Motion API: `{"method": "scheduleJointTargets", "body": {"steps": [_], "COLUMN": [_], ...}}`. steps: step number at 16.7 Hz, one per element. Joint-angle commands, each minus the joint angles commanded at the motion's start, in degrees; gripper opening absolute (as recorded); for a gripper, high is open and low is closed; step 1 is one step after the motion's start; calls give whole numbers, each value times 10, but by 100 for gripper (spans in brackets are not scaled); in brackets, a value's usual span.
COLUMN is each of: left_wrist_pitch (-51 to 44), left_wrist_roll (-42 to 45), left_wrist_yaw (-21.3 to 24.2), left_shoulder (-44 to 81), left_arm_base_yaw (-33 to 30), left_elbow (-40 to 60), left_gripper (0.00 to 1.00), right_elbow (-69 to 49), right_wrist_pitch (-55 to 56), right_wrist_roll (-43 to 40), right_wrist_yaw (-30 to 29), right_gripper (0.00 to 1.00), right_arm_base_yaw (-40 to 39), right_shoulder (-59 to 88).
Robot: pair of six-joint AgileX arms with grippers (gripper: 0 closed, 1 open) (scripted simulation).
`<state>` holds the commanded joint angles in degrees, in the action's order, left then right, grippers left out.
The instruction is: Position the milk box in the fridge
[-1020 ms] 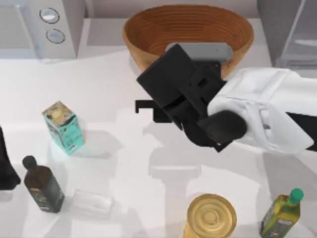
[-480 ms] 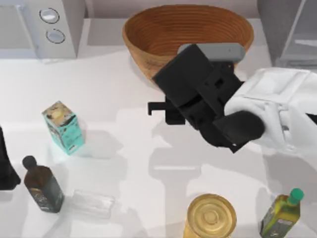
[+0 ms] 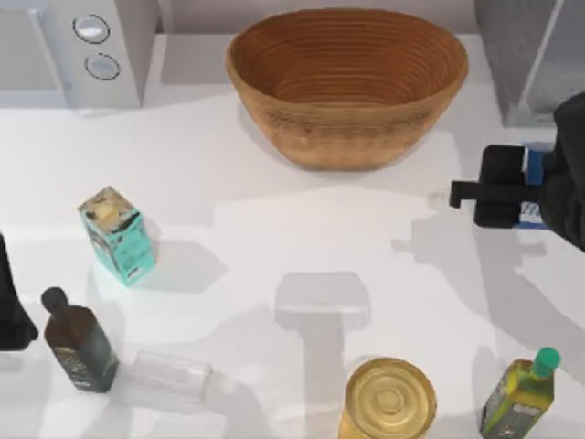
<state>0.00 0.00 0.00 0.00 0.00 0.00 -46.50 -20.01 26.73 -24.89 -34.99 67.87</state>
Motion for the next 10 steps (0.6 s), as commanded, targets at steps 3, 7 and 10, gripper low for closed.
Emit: {"method": "scheduleJointTargets", "body": {"steps": [3, 7, 10], "left_wrist_pitch": [0, 0, 0], "left_wrist_roll": [0, 0, 0], "left_wrist_yaw": [0, 0, 0], "left_shoulder": [0, 0, 0], "left_arm_base_yaw": [0, 0, 0], "left_elbow": [0, 0, 0], "left_gripper": [100, 100, 100], "right_elbow": [107, 261, 364], "right_wrist_pitch": [49, 113, 154], "right_wrist_roll": [-56, -141, -202], "right_wrist_yaw": [57, 135, 190], "right_gripper": [0, 0, 0], "right_arm_base_yaw": [85, 202, 277], "right_shoulder": [-178, -424, -564]}}
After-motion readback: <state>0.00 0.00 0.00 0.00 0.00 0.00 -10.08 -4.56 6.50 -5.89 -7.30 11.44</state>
